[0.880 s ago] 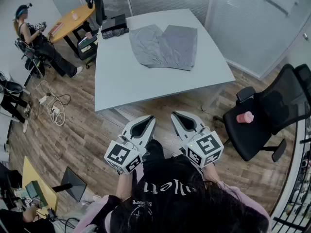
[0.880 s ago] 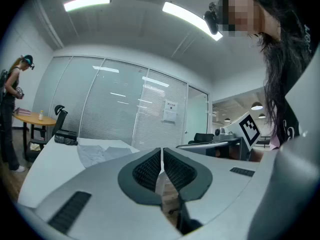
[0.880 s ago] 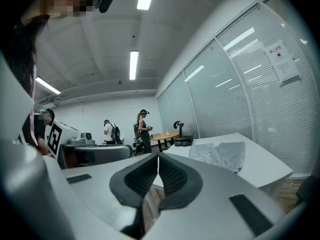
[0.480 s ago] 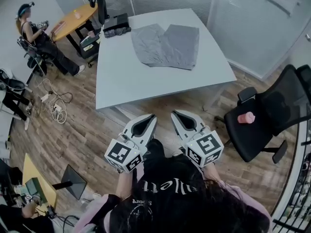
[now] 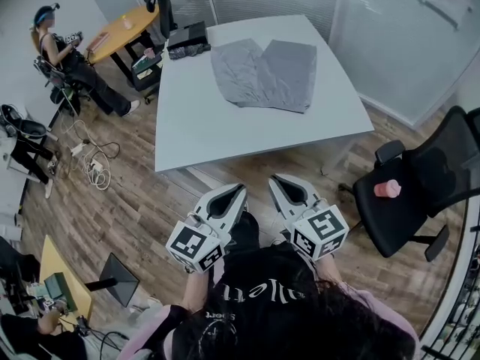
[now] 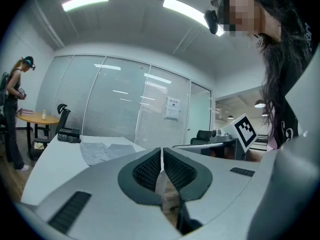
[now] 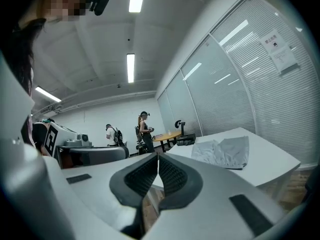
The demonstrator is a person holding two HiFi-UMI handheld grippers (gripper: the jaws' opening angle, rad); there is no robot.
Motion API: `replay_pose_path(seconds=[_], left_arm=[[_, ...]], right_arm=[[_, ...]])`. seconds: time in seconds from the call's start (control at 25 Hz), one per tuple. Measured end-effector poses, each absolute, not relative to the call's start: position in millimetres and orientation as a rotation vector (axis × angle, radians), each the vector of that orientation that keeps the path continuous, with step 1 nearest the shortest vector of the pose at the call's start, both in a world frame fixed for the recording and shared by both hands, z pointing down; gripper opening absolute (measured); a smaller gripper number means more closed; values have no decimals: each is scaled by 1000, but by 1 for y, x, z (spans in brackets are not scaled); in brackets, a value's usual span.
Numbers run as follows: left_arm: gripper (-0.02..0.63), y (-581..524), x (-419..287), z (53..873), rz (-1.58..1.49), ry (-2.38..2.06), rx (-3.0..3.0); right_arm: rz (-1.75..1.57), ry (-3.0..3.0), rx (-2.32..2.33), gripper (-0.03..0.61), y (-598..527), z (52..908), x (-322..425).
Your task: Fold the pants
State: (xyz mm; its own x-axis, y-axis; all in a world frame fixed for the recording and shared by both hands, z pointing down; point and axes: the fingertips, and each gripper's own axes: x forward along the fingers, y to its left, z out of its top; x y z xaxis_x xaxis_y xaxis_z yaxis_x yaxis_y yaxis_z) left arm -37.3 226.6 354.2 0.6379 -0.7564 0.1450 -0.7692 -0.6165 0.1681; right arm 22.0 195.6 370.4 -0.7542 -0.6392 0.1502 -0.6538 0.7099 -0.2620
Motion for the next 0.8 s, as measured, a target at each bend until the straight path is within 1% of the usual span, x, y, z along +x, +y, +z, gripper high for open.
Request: replay_pose_path(seconds=[0.28,0.8], left_arm=[[34,189,-49,362,98,-1214,2636],[34,70,-96,364,124,-1123,2651]], right_arm=[[505,-2836,1111,26,156,379,13],[566,-2763,1224,25,47,383,-24]])
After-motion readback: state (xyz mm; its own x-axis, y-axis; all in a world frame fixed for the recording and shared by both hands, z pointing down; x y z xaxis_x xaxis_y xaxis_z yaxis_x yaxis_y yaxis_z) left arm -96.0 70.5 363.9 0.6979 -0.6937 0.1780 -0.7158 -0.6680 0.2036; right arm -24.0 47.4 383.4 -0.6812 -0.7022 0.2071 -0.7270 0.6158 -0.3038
